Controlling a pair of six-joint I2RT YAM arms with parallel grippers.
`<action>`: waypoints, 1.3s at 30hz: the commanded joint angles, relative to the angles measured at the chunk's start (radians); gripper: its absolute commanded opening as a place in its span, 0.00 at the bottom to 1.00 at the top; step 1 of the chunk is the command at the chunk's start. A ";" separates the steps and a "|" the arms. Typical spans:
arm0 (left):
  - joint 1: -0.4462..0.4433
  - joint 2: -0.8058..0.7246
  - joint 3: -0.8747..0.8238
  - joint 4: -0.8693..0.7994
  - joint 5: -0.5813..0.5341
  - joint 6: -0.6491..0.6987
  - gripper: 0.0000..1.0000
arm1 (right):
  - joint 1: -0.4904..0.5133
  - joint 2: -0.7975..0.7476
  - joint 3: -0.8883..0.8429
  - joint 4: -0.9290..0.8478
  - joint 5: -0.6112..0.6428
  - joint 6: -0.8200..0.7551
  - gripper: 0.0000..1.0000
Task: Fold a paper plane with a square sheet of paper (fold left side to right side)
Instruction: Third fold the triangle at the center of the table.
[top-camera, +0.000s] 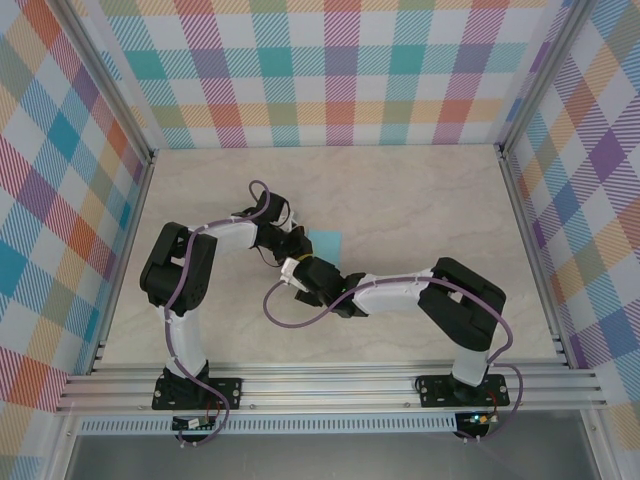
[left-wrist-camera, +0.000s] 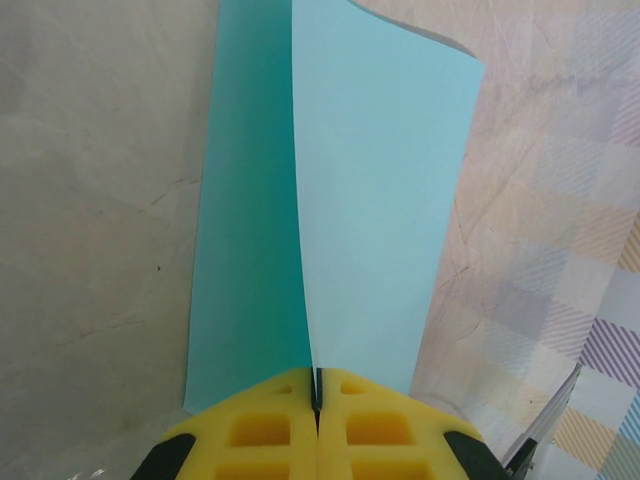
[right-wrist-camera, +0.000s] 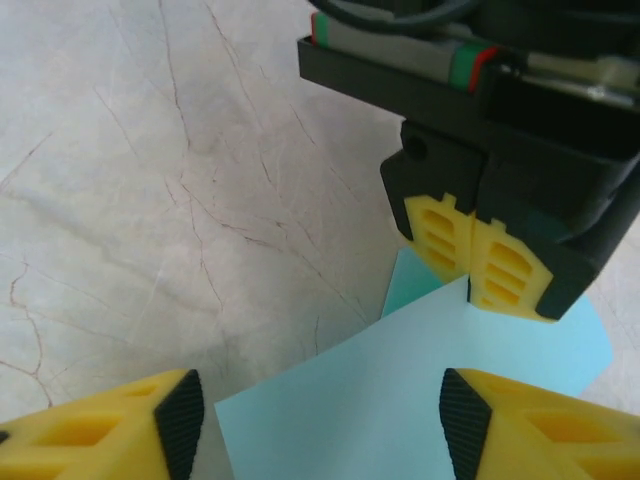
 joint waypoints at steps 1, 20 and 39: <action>-0.015 0.011 0.020 -0.024 -0.001 -0.006 0.04 | 0.006 -0.041 -0.004 0.030 0.023 -0.011 0.54; -0.015 0.007 0.020 -0.034 -0.013 0.000 0.03 | -0.068 -0.155 -0.071 -0.088 -0.227 0.194 0.04; -0.021 0.007 0.029 -0.035 -0.018 -0.007 0.03 | -0.028 0.005 0.039 -0.018 -0.149 0.125 0.47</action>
